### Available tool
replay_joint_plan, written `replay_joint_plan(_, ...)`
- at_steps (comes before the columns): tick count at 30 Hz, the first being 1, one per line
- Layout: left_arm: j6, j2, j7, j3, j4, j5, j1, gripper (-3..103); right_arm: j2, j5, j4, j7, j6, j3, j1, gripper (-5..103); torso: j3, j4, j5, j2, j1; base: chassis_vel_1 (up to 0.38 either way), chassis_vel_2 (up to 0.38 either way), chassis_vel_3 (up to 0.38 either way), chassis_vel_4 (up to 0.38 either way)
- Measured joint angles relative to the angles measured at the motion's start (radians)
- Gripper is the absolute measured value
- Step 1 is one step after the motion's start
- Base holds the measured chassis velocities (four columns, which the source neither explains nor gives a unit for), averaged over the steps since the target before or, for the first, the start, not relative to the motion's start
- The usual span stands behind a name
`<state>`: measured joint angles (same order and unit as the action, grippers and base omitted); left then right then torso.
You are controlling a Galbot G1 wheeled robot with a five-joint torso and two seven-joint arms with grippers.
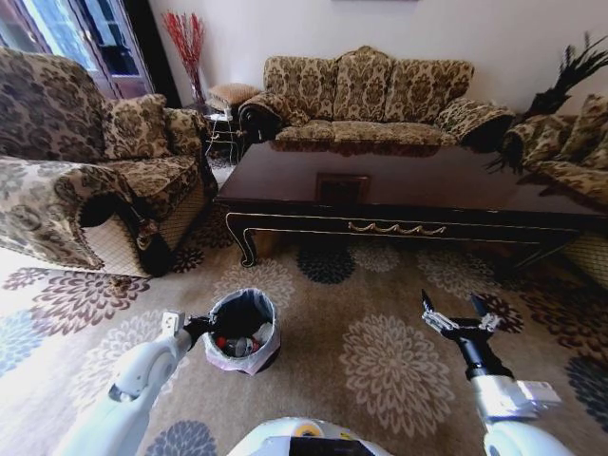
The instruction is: Move to the front of the table and place the trash on the table into the trash bin.
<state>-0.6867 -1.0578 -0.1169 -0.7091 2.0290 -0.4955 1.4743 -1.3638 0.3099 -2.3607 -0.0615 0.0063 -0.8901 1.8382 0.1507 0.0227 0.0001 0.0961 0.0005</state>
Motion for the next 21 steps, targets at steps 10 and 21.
replay_joint_plan(10,-0.046,0.008,-0.009,0.012,-0.053,-0.050,-0.068,0,0.000,0.000,0.000,0.000,0.000,0.000,0.000,100,-0.001,-0.0001,-0.0002,0.000,0.000,0.000,0.000,0.000,0.000)
replay_joint_plan(21,0.000,0.007,-0.011,0.028,-0.140,0.006,-0.086,0,0.000,0.000,0.000,0.000,0.000,0.000,0.000,100,0.002,-0.0001,-0.0001,0.004,0.000,0.000,0.000,0.000,0.000)
